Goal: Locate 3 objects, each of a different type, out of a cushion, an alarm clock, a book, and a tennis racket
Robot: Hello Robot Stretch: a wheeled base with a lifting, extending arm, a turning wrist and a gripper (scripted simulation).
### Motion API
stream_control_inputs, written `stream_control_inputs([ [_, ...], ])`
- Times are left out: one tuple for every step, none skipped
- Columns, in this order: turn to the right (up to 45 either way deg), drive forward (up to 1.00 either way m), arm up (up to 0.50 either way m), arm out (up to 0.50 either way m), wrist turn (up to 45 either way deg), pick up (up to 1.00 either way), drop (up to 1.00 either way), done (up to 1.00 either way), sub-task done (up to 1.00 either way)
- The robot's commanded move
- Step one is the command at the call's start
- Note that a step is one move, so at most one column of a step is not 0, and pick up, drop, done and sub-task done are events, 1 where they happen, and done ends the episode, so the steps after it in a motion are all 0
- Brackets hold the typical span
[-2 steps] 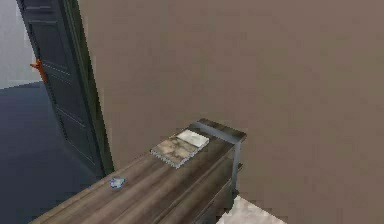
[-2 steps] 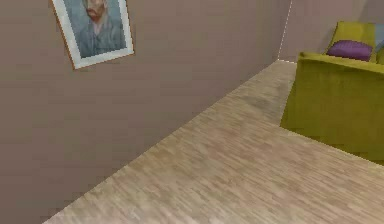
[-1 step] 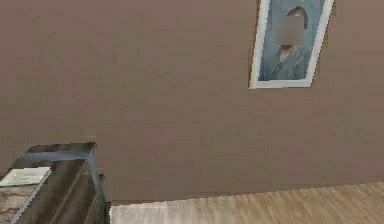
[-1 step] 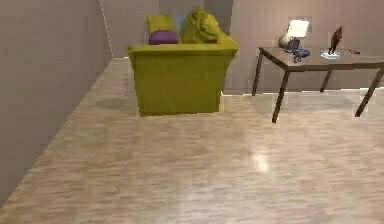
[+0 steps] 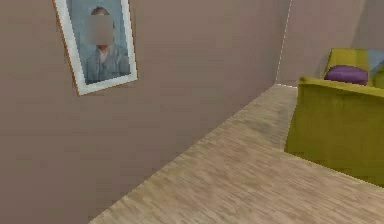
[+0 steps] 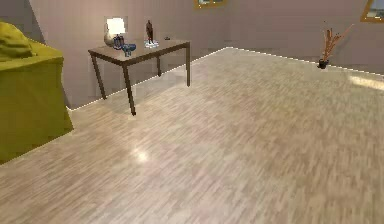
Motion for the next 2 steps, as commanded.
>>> stream_control_inputs([
  [15.0,0.0,0.0,0.0,0.0,0.0,0.0,0.0,0.0],
  [3.0,0.0,0.0,0.0,0.0,0.0,0.0,0.0,0.0],
])
